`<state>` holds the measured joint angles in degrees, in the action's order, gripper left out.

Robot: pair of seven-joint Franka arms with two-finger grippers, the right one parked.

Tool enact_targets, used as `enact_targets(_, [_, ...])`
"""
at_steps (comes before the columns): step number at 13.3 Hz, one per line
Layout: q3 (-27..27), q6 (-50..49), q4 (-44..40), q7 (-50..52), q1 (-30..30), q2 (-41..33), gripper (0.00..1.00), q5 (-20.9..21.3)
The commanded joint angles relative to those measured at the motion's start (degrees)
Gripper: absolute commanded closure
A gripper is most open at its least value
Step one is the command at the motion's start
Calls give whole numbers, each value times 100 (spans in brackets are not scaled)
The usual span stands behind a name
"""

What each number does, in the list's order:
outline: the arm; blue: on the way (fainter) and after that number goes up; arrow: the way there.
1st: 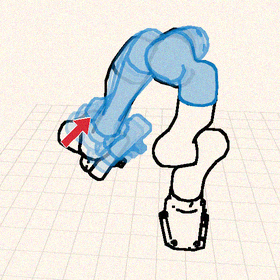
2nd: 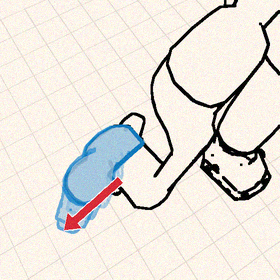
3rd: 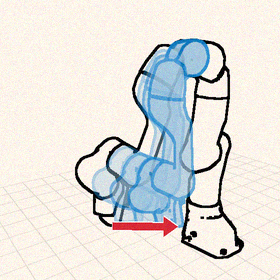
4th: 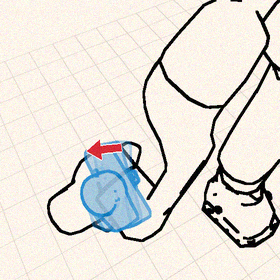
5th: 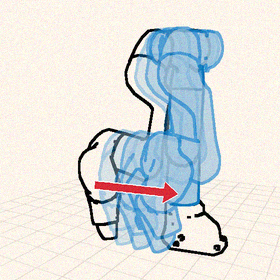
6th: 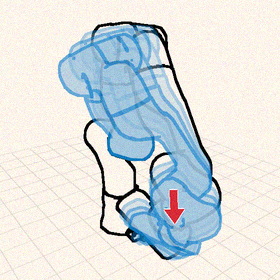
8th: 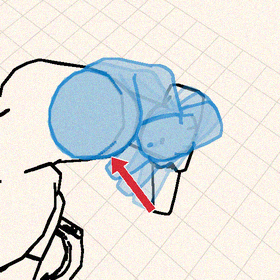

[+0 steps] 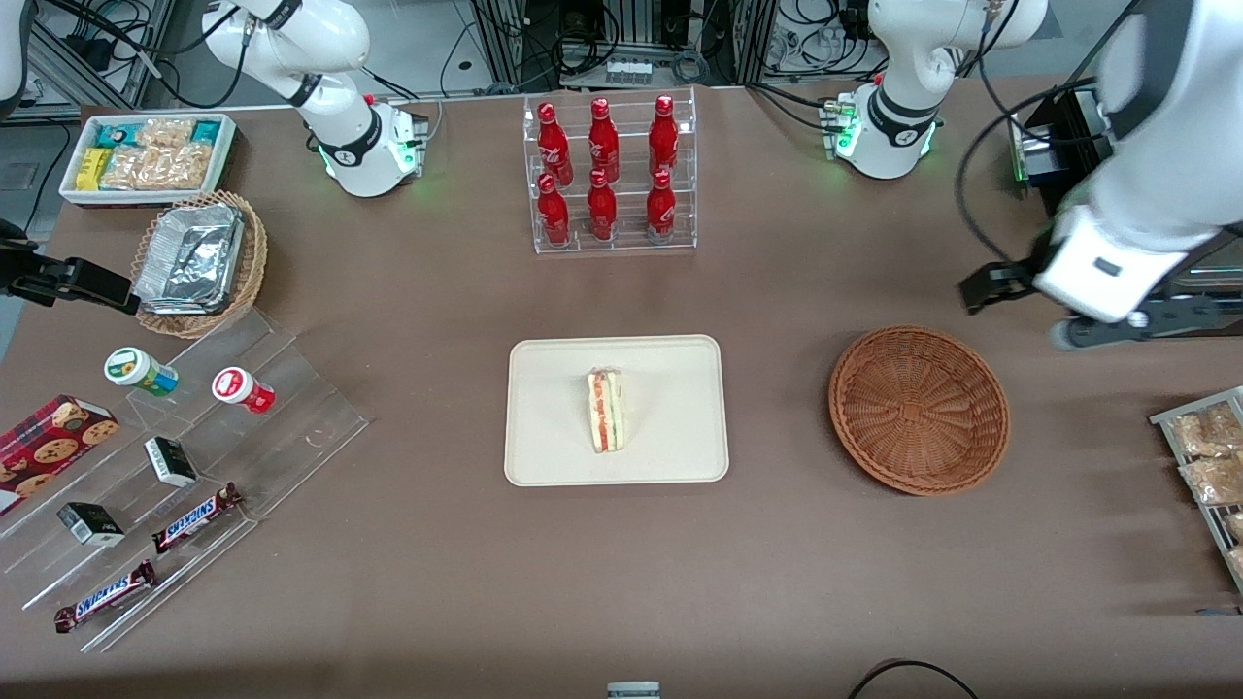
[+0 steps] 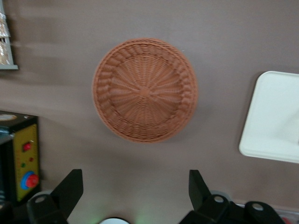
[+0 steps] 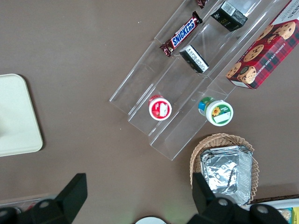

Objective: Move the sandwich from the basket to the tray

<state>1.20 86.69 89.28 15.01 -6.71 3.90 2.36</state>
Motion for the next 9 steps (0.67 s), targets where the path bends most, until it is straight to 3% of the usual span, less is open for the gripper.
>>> enact_targets(1, [74,-56,178,-672,432,-197,0,-113])
enact_targets(4, [65,-65,256,-1288,740,-293,0,-113])
enact_targets(9, [-111,-82,143,-1325,776,-197,0,-245])
